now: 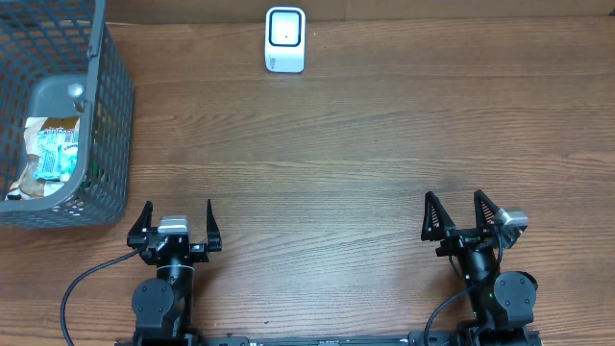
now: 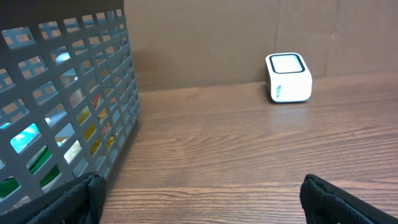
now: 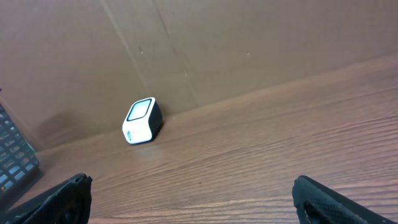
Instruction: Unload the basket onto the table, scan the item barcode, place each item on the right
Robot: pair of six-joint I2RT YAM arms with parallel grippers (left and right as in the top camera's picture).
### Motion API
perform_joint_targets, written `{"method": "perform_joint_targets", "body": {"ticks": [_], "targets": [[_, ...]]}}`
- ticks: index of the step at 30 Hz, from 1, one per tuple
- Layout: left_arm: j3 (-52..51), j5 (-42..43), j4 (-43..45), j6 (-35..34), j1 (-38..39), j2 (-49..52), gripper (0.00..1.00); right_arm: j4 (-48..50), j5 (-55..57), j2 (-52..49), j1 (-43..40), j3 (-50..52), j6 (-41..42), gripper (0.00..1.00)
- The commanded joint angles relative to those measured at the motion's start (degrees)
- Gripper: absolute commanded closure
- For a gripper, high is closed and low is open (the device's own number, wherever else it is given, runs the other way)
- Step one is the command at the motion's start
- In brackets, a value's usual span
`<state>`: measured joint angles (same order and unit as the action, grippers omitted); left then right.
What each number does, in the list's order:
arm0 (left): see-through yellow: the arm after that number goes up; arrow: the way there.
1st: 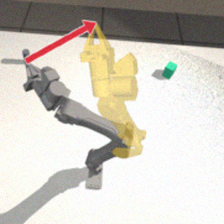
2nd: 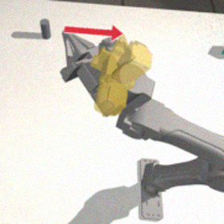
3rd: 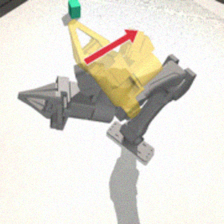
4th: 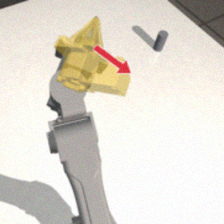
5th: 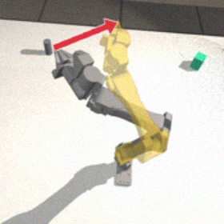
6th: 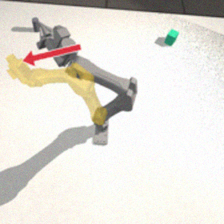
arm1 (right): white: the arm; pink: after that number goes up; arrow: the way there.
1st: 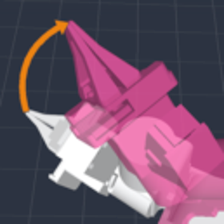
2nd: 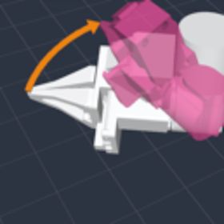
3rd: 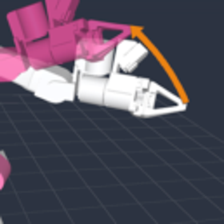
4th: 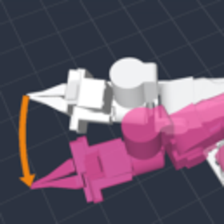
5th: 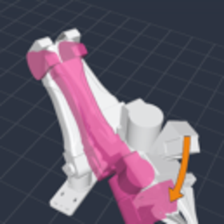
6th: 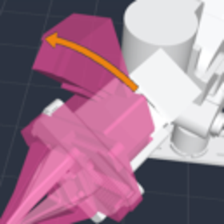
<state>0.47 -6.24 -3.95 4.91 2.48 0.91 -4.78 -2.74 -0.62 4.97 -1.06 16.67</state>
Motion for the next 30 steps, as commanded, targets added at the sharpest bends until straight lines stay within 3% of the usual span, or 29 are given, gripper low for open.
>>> {"method": "perform_joint_targets", "body": {"ticks": [1, 18, 23, 30], "targets": [[-0.17, 0.09, -0.04, 1.11, -0.31, -0.66, 0.01, 0.15, 0.11, 0.46, 0.33, 0.61, -0.04, 0.00], [-0.17, 0.11, -0.04, 1.11, -0.31, -0.66, 0.01, 0.17, 0.11, 0.46, 0.33, 0.61, -0.04, 0.00], [-0.17, -4.09, 0.46, 7.37, -0.31, -0.66, 0.00, 0.15, 0.11, 0.46, 0.33, 0.61, -0.04, 0.00], [-0.17, -4.02, 0.46, 7.32, -0.31, -0.66, 0.01, 0.15, 0.11, 0.46, 0.33, 0.61, -0.04, 0.00]]}}
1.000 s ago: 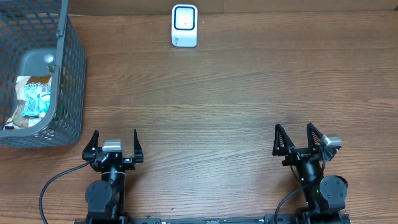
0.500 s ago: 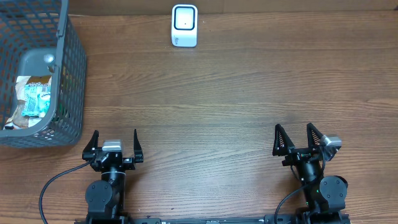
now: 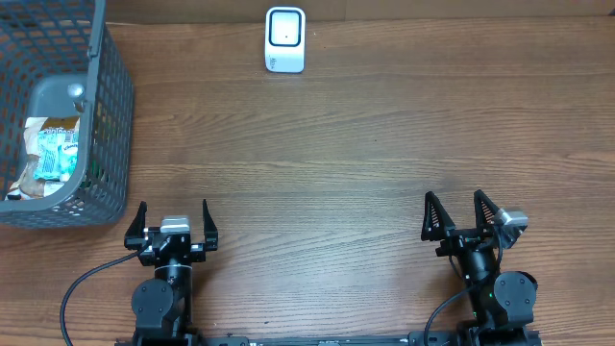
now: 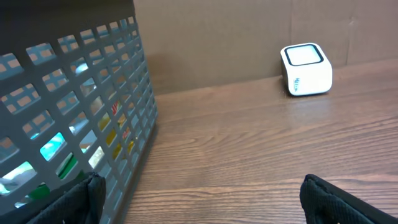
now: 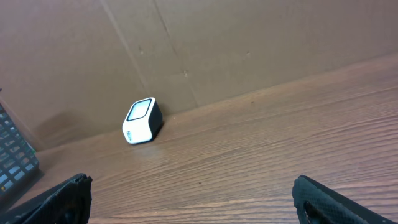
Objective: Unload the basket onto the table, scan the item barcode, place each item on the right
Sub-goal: 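Raise the left gripper and swing it toward the grey basket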
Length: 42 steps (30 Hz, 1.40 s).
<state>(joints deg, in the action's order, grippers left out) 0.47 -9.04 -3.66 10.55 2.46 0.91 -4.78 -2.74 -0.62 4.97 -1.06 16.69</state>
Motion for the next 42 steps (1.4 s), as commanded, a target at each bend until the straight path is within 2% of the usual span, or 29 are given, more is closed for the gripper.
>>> {"method": "perform_joint_targets", "body": {"ticks": [1, 9, 13, 16, 20, 25, 31, 35, 39, 42], "targets": [[-0.17, -0.98, 0.28, 1.66, -0.28, -0.66, 0.01, 0.15, 0.11, 0.46, 0.33, 0.61, -0.07, 0.00], [-0.17, -0.20, 0.26, 1.40, -0.28, -0.66, 0.00, 0.15, 0.11, 0.46, 0.33, 0.61, -0.07, 0.00], [-0.11, 4.42, 3.91, 0.24, -0.26, -0.66, 0.00, 0.15, 0.11, 0.46, 0.33, 0.61, -0.07, 0.00], [2.16, 9.92, 6.38, -5.35, -0.28, -0.66, 0.00, 0.15, 0.11, 0.46, 0.33, 0.61, -0.07, 0.00], [11.23, 13.81, 3.34, -13.57, -0.28, 0.00, 0.00, 0.15, 0.11, 0.46, 0.33, 0.61, -0.07, 0.00], [32.50, 13.53, -9.57, -13.51, -0.28, 8.13, 0.00, 0.15, 0.11, 0.46, 0.33, 0.61, -0.07, 0.00], [66.14, 13.92, -34.40, -10.71, -0.28, 30.77, 0.00, 0.17, 0.11, 0.46, 0.33, 0.61, -0.07, 0.00], [87.25, 18.95, -51.95, -10.78, -0.26, 47.23, 0.00, 0.15, 0.11, 0.46, 0.33, 0.61, -0.07, 0.00], [99.82, 24.65, -60.98, -10.78, -0.24, 59.08, 0.00, 0.15, 0.11, 0.46, 0.33, 0.61, -0.07, 0.00], [102.18, 26.43, -62.62, -11.02, -0.24, 64.13, 0.00, 0.17, 0.11, 0.46, 0.33, 0.61, -0.07, 0.00]]}}
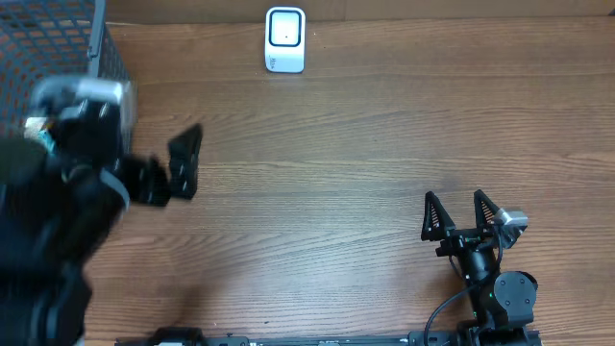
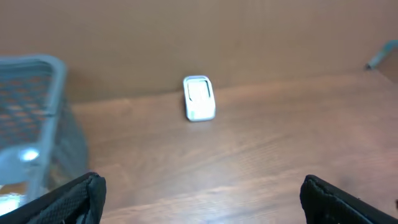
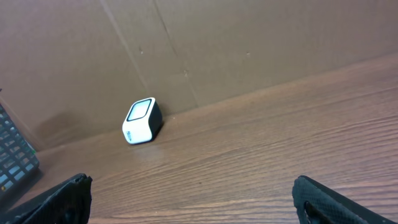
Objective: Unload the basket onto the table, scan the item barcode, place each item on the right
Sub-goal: 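Raise the left gripper and swing it toward the grey basket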
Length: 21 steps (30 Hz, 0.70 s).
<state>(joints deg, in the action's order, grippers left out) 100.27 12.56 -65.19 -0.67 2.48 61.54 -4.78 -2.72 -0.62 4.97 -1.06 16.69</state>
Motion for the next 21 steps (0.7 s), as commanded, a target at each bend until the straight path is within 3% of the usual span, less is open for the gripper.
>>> {"method": "perform_joint_targets", "body": {"ticks": [1, 8, 16, 21], "targets": [[2.38, 5.44, -1.11, 0.20, -0.26, 4.39, 0.00, 0.17, 0.09, 0.46, 0.33, 0.61, -0.07, 0.00], [2.38, 5.46, -2.51, -2.78, -0.26, 9.51, 0.00, 0.15, 0.09, 0.46, 0.33, 0.61, -0.07, 0.00], [2.38, 5.05, -1.62, -2.84, -0.26, 9.62, 0.00, 0.15, 0.09, 0.46, 0.33, 0.61, -0.07, 0.00], [2.38, 5.07, -0.17, -6.80, -0.26, 9.60, 0.00, 0.15, 0.09, 0.46, 0.33, 0.61, -0.07, 0.00]]}}
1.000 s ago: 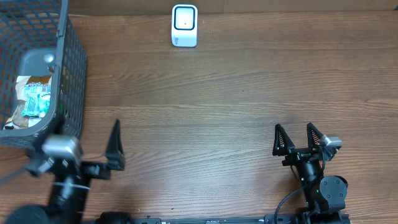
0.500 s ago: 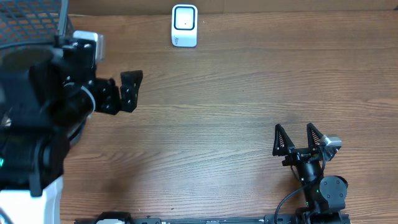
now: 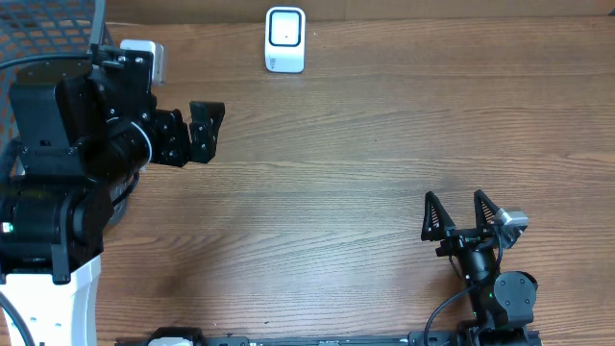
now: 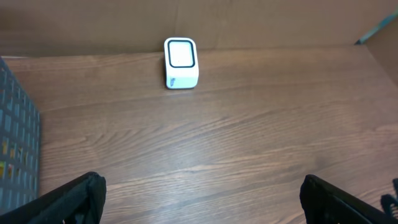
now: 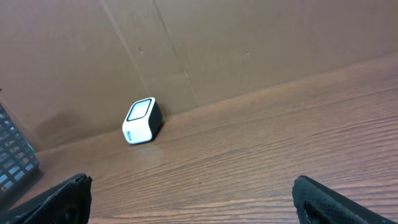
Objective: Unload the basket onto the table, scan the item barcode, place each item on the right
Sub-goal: 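Raise the left gripper and swing it toward the grey basket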
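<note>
The white barcode scanner (image 3: 285, 39) stands at the table's far edge, also in the left wrist view (image 4: 181, 62) and the right wrist view (image 5: 142, 120). My left arm is raised high over the grey basket (image 3: 53, 27), hiding what lies inside it. The left gripper (image 3: 197, 135) is open and empty, with its fingers (image 4: 68, 202) spread wide above bare wood to the right of the basket. Through the basket wall (image 4: 15, 149) a few coloured bits show. My right gripper (image 3: 463, 216) rests open and empty at the front right.
The basket's corner (image 5: 13, 163) shows at the left edge of the right wrist view. A brown cardboard wall (image 5: 249, 43) runs behind the table's far edge. Bare wooden tabletop (image 3: 384, 144) lies between the scanner and the right gripper.
My left arm has risen further and steadied; its camera now looks more steeply down on the scanner and the table. The gripper is still open. The right arm has not moved.
Both grippers first rested open at the front edge, the left one beside the basket. A second later the left had turned slightly toward the basket. Then the left arm was up beside the basket, and now it hangs high over it, open and empty.
</note>
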Robot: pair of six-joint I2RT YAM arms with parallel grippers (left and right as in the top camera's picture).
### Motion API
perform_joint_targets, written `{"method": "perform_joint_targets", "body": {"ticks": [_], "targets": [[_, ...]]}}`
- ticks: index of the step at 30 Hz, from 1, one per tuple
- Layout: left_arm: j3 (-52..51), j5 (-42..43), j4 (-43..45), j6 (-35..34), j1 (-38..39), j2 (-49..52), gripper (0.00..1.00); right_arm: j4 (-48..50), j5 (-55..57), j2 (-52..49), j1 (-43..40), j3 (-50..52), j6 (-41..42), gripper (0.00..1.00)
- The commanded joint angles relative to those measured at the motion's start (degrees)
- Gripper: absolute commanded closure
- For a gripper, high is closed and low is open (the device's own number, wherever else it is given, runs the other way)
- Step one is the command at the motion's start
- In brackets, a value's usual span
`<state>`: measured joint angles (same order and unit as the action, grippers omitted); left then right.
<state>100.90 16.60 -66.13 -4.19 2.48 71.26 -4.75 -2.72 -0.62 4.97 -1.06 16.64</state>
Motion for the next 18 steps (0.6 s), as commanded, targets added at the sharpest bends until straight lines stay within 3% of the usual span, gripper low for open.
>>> {"method": "perform_joint_targets", "body": {"ticks": [1, 18], "targets": [[1.75, 1.03, 1.03, -3.82, -0.26, -0.13, 0.00, 0.15, 0.09, 0.46, 0.33, 0.61, -0.02, 0.00], [1.75, -4.98, 2.14, -4.31, -0.26, -0.07, 0.00, 0.15, 0.09, 0.46, 0.33, 0.61, -0.02, 0.00]]}}
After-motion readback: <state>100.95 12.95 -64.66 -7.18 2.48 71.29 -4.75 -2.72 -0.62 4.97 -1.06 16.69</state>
